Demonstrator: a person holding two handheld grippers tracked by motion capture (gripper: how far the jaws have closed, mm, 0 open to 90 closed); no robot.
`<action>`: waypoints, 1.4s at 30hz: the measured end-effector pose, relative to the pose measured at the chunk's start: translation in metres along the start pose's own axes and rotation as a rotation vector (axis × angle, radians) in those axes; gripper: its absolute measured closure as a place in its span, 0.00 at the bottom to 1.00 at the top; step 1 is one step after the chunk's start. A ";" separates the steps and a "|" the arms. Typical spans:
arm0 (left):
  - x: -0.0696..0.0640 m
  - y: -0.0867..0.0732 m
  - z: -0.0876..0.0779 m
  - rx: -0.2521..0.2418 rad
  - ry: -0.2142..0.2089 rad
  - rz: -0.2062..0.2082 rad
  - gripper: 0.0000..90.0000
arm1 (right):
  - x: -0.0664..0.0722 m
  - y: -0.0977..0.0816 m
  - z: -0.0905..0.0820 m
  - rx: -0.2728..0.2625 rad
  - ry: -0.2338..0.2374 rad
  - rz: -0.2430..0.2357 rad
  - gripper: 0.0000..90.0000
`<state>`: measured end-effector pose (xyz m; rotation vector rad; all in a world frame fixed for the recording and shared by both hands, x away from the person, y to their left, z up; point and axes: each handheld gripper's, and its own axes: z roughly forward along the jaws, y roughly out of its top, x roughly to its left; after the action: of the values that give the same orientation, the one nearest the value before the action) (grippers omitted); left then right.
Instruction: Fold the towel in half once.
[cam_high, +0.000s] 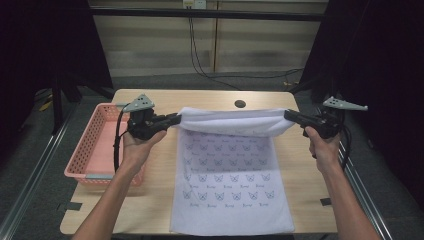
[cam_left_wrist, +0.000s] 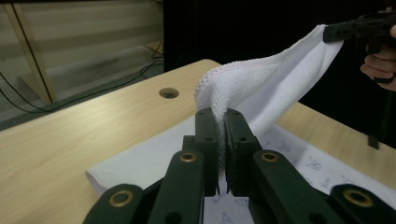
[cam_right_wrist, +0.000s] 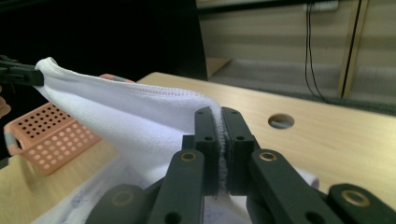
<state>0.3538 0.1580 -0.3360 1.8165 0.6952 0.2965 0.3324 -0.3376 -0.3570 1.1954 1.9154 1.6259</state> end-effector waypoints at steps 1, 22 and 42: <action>-0.007 0.003 -0.007 -0.014 -0.001 0.007 0.96 | 0.006 0.002 -0.006 -0.022 0.004 -0.014 0.96; -0.070 -0.162 -0.017 0.298 -0.196 -0.010 0.90 | 0.059 -0.147 -0.082 0.313 0.131 -0.010 0.95; -0.038 -0.146 0.007 0.333 -0.117 -0.081 0.78 | 0.055 -0.145 -0.072 0.387 0.101 -0.055 0.69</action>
<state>0.2816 0.1617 -0.4685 2.0944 0.7676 0.0186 0.1953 -0.3373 -0.4585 1.2035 2.3828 1.3481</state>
